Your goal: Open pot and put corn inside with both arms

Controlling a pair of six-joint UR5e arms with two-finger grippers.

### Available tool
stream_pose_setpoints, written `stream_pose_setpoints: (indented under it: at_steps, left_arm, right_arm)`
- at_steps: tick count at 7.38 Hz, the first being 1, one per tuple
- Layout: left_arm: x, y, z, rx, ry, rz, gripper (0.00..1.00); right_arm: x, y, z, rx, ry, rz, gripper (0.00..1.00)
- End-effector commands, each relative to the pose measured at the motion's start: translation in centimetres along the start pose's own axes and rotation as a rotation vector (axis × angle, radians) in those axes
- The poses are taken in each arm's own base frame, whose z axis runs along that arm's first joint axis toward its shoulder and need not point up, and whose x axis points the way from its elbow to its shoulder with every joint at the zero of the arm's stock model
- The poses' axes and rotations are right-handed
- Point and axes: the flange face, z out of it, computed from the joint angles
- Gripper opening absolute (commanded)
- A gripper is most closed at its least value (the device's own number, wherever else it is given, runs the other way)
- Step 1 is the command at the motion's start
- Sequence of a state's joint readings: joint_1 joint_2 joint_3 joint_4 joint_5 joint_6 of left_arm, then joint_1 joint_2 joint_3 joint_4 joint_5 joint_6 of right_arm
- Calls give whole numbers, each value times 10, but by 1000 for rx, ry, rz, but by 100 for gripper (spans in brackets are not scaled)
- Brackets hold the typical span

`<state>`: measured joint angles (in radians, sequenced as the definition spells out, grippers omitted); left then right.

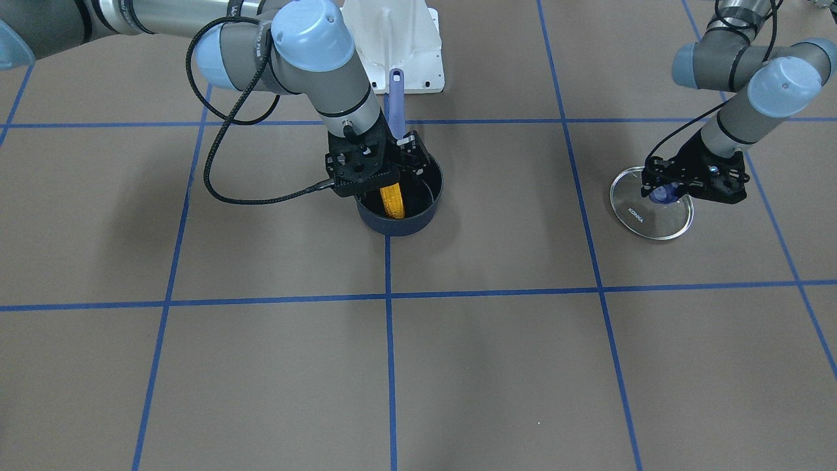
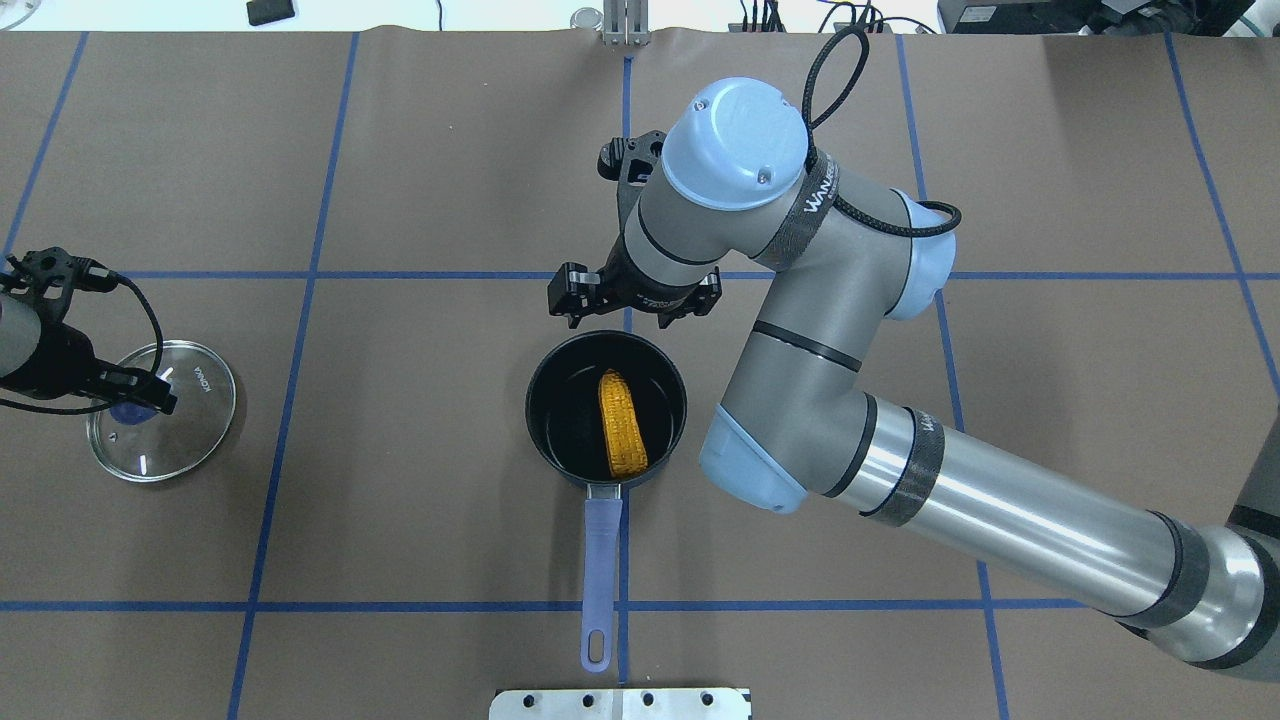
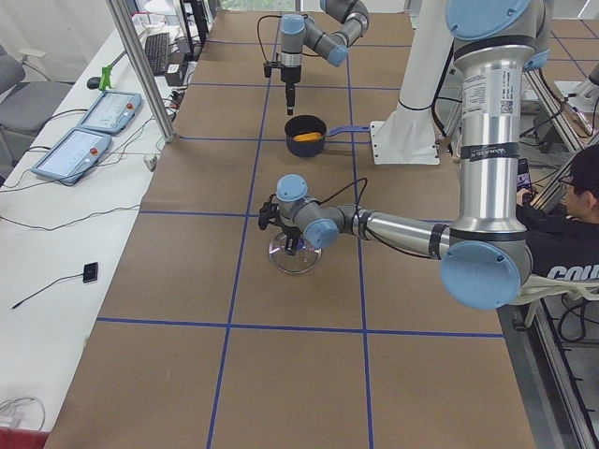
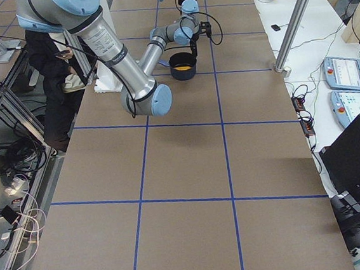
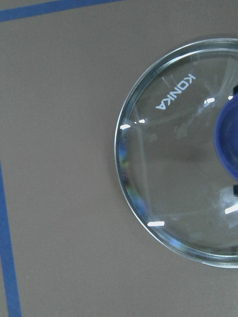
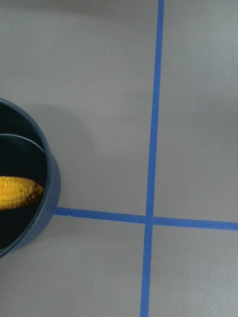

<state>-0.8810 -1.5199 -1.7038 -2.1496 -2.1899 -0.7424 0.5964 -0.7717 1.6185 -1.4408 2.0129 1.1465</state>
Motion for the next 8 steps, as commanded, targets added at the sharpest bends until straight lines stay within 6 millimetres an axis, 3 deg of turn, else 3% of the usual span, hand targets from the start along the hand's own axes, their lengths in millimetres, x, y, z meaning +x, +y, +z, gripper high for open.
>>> stream_pose_setpoints:
  at_steps: [1,3,4,5,6,8]
  left_arm:
    - [3,-3,1,-8,5,-1,97]
    - [6,-5,-13,-1,34,-4,97]
    - [-1,-5,-51,29,80,-24,97]
    - [-25,22,-89,42,106,-68,97]
    - [-42,37,-111,45,133,-40,97]
    - [-106,40,-147,62,131,47,97]
  right_arm:
    - [3,-2,-2,0,-1,3,100]
    - [24,-12,-16,-16,-14,17,100]
    - [41,-15,-22,5,-10,22,100]
    - [68,-22,-31,14,2,2,100]
    - [111,-29,-36,28,37,-72,100]
    - [199,-57,-60,8,73,-154,100]
